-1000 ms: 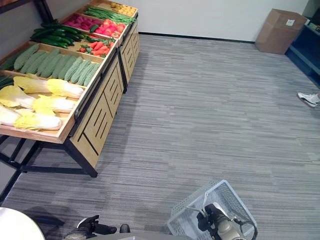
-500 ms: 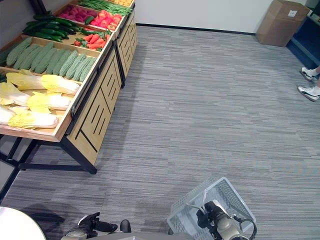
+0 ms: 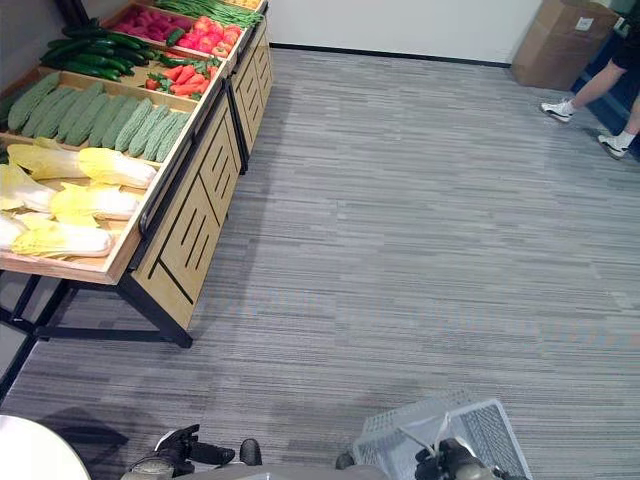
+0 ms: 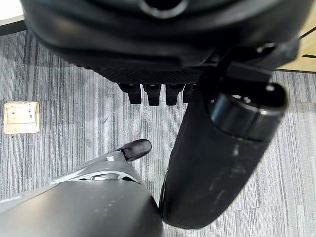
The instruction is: Get the vegetables into the basket
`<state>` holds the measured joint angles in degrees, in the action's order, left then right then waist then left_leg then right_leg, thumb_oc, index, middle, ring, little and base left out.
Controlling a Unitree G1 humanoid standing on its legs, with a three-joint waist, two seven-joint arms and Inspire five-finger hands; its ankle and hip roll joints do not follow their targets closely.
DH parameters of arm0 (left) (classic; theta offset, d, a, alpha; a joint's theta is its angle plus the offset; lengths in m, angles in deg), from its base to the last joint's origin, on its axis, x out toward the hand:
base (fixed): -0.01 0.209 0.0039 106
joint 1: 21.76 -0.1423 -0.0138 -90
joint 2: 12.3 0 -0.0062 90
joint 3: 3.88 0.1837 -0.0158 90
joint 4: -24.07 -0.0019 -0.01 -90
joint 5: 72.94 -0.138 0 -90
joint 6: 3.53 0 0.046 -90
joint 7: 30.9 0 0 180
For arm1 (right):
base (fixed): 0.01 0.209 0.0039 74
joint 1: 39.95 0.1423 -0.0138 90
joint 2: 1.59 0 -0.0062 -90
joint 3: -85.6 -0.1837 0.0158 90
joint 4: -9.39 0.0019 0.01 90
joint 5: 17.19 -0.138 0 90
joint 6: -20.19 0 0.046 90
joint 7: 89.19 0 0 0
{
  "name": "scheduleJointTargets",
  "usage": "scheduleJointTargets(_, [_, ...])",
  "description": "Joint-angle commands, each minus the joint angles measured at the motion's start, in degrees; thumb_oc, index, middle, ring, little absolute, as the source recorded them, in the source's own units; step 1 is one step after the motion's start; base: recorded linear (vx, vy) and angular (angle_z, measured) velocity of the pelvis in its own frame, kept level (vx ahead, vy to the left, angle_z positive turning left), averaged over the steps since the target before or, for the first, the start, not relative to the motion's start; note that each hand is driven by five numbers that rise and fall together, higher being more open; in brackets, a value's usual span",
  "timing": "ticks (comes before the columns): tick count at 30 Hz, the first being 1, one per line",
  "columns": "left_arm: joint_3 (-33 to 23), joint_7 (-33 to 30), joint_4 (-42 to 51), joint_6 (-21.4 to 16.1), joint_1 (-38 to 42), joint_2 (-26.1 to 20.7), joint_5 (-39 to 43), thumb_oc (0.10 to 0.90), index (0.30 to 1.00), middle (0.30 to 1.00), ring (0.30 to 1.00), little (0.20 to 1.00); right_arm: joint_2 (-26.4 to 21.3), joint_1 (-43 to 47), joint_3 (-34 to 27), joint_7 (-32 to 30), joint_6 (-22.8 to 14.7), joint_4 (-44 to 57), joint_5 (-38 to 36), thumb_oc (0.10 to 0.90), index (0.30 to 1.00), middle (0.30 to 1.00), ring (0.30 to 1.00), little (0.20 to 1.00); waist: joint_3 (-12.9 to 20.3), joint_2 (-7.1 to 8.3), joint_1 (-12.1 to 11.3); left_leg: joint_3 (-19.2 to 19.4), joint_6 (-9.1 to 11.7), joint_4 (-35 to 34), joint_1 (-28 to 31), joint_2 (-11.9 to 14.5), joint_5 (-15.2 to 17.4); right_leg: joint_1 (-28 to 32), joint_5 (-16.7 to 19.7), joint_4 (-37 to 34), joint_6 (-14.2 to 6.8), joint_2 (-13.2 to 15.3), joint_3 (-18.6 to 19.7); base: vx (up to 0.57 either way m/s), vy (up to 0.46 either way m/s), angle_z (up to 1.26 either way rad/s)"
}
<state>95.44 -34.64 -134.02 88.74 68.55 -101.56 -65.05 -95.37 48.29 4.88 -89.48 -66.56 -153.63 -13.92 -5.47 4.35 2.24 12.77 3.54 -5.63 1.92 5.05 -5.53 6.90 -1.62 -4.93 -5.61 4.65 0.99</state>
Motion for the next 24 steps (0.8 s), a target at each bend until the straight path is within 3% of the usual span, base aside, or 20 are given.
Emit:
scheduleJointTargets(1, [0.92, 0.13, -2.30, -0.54, 2.82, -1.88, -1.11, 0.900, 1.000, 1.000, 1.000, 1.000, -4.46, 0.43, -0.37, -0.65, 1.26, -2.16, -1.88, 0.400, 0.300, 0.300, 0.300, 0.300, -2.28, -0.51, -1.64, -2.31, 1.27, 0.63, 6.82, -0.65, 7.49, 0.20, 0.61, 2.11, -7.78, 6.23, -2.75, 0.01, -0.031, -0.06])
scheduleJointTargets(11, [0.22, 0.03, -2.60, -0.53, 2.54, -1.69, -0.29, 0.900, 1.000, 1.000, 1.000, 1.000, -4.55, -1.00, -2.80, -1.68, 0.93, -1.89, -4.61, 0.400, 0.300, 0.300, 0.300, 0.300, -2.98, -0.48, -0.74, -2.00, 1.32, 0.63, 7.70, -0.23, 7.63, 0.59, 0.39, 2.05, -7.52, 5.80, -2.43, -0.01, -0.011, -0.04])
scheduleJointTargets(16, [0.90, 0.13, -2.07, -0.44, 3.25, -2.21, -0.27, 0.900, 1.000, 1.000, 1.000, 1.000, -4.50, 0.14, -2.24, -1.69, 1.00, -1.43, -4.82, 0.400, 0.300, 0.300, 0.300, 0.300, -3.70, -0.07, -0.81, -1.86, 0.43, 0.63, 6.49, -0.79, 7.75, -2.47, 0.79, 5.49, -8.21, 6.06, -1.44, -0.05, 0.037, -0.07])
scheduleJointTargets(17, [1.11, 0.12, -1.89, -0.63, 3.72, -2.32, -0.02, 0.900, 1.000, 1.000, 1.000, 1.000, -4.34, 0.66, -2.18, -1.83, 0.74, -1.36, -5.18, 0.400, 0.300, 0.300, 0.300, 0.300, -4.53, -0.13, -0.80, -1.86, -0.05, 0.63, 5.81, -0.83, 7.69, -4.97, 0.97, 9.11, -8.67, 5.79, -0.80, -0.06, 0.055, -0.19])
scheduleJointTargets(20, [1.28, -0.01, -1.77, -0.81, 4.14, -2.46, 0.12, 0.900, 1.000, 1.000, 1.000, 1.000, -4.05, 1.32, -1.79, -1.87, 0.71, -1.10, -5.29, 0.400, 0.300, 0.300, 0.300, 0.300, -5.26, -0.22, -0.85, -1.88, -0.24, 0.93, 4.95, -0.70, 7.47, -7.03, 1.64, 11.29, -9.08, 5.42, -0.32, -0.04, 0.054, -0.19])
scheduleJointTargets(21, [1.46, -0.05, -0.98, -0.93, 4.39, -2.53, 0.55, 0.900, 1.000, 1.000, 1.000, 1.000, -3.97, 1.57, -1.59, -1.87, 0.65, -0.85, -4.94, 0.400, 0.300, 0.300, 0.300, 0.300, -6.12, -0.48, -0.97, -1.90, -0.82, 1.12, 4.82, -1.01, 7.75, -9.62, 4.09, 16.81, -9.39, 5.52, -1.05, -0.02, 0.072, -0.12])
scheduleJointTargets(23, [1.46, -0.05, -0.98, -0.92, 4.40, -2.53, 0.55, 0.900, 1.000, 1.000, 1.000, 1.000, -3.98, 1.58, -1.59, -1.87, 0.65, -0.86, -4.94, 0.400, 0.300, 0.300, 0.300, 0.300, -6.07, -0.47, -1.00, -1.87, -0.82, 1.14, 4.75, -1.03, 7.76, -9.79, 4.03, 16.98, -9.39, 5.52, -1.00, 0.01, 0.047, -0.08])
scheduleJointTargets(24, [1.70, -0.03, -0.57, -0.95, 4.50, -2.55, 0.85, 0.900, 1.000, 1.000, 1.000, 1.000, -3.79, 1.55, -1.37, -1.98, 0.60, -0.72, -4.94, 0.400, 0.300, 0.300, 0.300, 0.300, -6.97, -0.79, -0.84, -2.06, -1.10, 0.98, 5.17, -0.90, 8.02, -12.15, 5.91, 20.78, -9.39, 5.51, -1.85, 0.05, 0.067, -0.01])
